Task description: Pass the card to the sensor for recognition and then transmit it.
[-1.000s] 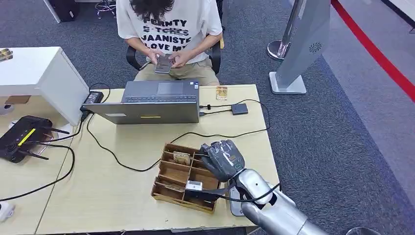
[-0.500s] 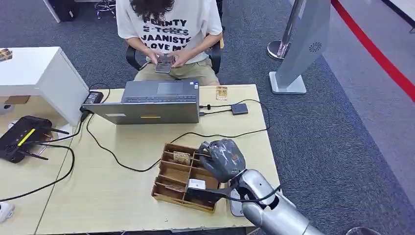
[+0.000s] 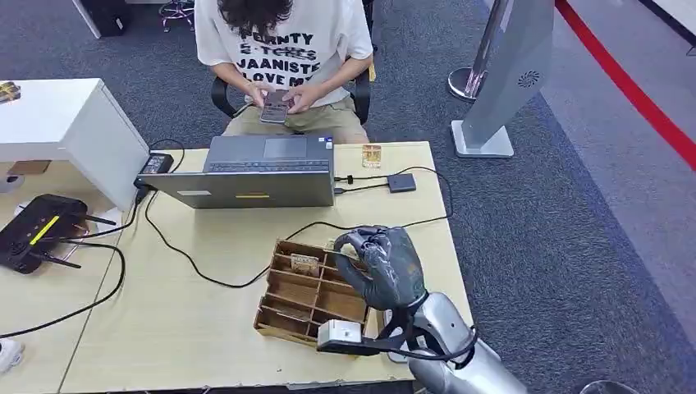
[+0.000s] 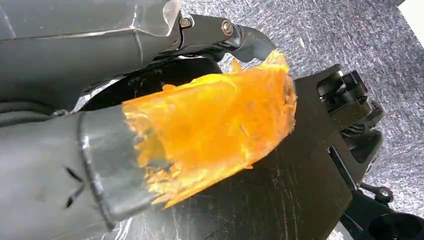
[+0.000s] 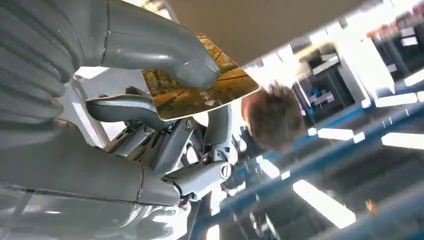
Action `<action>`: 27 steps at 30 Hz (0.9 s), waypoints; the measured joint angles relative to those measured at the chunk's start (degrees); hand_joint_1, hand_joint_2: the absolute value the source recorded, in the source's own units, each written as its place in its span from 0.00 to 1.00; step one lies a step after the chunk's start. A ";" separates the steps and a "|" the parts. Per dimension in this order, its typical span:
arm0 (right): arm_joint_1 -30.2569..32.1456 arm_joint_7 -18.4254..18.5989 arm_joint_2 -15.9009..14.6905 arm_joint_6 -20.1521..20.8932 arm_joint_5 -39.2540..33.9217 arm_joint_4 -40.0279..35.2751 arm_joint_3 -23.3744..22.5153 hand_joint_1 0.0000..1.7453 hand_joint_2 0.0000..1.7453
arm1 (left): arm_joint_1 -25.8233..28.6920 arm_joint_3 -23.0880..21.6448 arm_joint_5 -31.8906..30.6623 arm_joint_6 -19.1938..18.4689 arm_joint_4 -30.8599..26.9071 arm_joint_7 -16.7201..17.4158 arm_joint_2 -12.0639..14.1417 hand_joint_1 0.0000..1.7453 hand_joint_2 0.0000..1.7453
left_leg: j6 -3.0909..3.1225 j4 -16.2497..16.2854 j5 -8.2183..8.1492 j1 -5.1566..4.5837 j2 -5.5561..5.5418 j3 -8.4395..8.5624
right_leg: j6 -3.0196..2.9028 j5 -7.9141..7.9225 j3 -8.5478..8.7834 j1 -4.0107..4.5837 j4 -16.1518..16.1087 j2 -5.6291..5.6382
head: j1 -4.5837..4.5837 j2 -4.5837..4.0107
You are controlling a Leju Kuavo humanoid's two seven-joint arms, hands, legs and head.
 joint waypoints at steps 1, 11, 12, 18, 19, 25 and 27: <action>0.35 -0.44 0.20 -1.00 0.20 -0.59 -0.17 1.00 1.00 | 0.02 0.00 0.00 0.02 0.00 -0.07 -0.02 0.00 0.00 | 0.00 0.00 0.00 0.00 0.00 0.00 | 0.00 0.00 0.00 0.00 0.00 0.00 | -0.02 0.00; 2.91 -2.49 1.38 -6.38 1.05 -4.52 -1.31 1.00 1.00 | 0.05 0.00 0.09 0.26 0.00 -0.24 -0.02 0.00 0.00 | 0.00 0.00 0.00 0.00 0.00 0.00 | 0.00 0.00 0.01 0.00 0.00 0.00 | -0.02 0.00; 3.01 -2.49 1.44 -6.42 1.05 -4.70 -1.33 1.00 1.00 | 0.05 0.00 0.07 0.26 0.00 -0.24 -0.02 0.00 0.00 | 0.00 0.00 0.00 0.00 0.00 0.00 | 0.00 0.00 0.01 0.00 0.00 0.00 | 0.00 0.00; 2.98 -2.69 1.99 -6.49 1.29 -4.98 -1.38 1.00 1.00 | 0.05 0.00 -0.24 0.15 0.00 -0.24 -0.02 0.00 0.00 | 0.00 0.00 0.00 0.00 0.00 0.00 | 0.00 0.00 0.01 0.00 0.00 0.00 | 0.00 0.00; 2.91 -2.69 2.08 -6.42 1.35 -4.96 -1.35 1.00 1.00 | 0.04 0.00 -0.26 0.15 0.00 -0.22 -0.02 0.00 0.00 | 0.00 0.00 0.00 0.00 0.00 0.00 | 0.00 0.00 0.01 0.00 0.00 0.00 | 0.00 0.00; 1.23 -2.38 2.71 -5.29 2.64 -4.52 -1.33 1.00 1.00 | -0.06 -0.02 -1.24 -0.11 0.00 0.22 -0.02 0.00 0.00 | 0.00 0.00 0.00 0.00 0.00 0.01 | 0.00 0.00 0.01 0.00 0.00 0.01 | -0.02 0.00; 0.32 -2.16 3.04 -4.82 2.95 -4.26 -1.31 1.00 1.00 | -0.11 -0.02 -1.31 -0.20 0.00 0.42 -0.02 0.00 0.00 | 0.00 0.00 0.01 0.00 0.00 0.01 | 0.00 0.00 0.02 0.00 0.00 0.00 | -0.02 0.00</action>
